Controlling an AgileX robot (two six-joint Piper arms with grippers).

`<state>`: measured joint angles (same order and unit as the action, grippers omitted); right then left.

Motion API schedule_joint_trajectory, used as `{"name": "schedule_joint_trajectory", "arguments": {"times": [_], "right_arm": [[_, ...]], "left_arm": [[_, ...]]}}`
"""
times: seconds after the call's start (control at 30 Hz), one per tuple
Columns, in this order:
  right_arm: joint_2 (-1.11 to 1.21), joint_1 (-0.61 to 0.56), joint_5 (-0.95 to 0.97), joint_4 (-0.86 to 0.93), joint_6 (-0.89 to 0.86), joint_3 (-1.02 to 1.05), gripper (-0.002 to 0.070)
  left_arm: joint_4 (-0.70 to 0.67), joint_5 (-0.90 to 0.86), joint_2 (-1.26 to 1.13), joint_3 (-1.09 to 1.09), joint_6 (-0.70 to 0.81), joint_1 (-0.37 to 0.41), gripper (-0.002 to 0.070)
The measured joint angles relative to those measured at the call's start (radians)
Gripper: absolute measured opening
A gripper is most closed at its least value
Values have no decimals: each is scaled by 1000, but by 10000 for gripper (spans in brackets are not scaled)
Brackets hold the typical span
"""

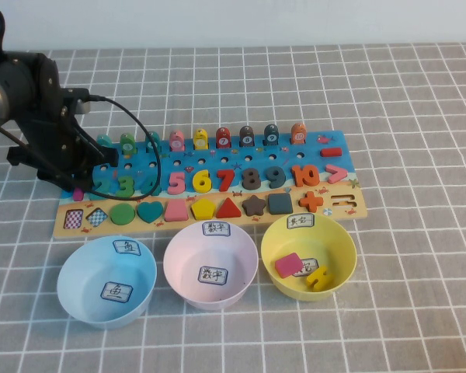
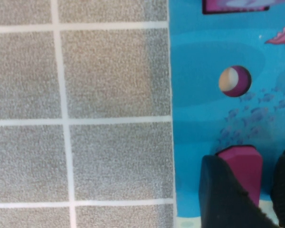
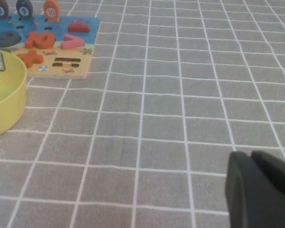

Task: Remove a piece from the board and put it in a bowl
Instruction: Pick up the "number 1"

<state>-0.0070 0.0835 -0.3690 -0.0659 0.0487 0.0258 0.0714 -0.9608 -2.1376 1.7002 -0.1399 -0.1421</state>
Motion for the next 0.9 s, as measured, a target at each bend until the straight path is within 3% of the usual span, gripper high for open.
{"name": "schedule_joint_trajectory", "arguments": {"times": [0.3, 0.9], "right_arm": [[0, 0, 0, 0, 0, 0, -17], [0, 0, 0, 0, 0, 0, -17]], "left_arm": [[4, -1, 0, 0, 0, 0, 139], [4, -10, -2, 6, -2, 2, 132]]}}
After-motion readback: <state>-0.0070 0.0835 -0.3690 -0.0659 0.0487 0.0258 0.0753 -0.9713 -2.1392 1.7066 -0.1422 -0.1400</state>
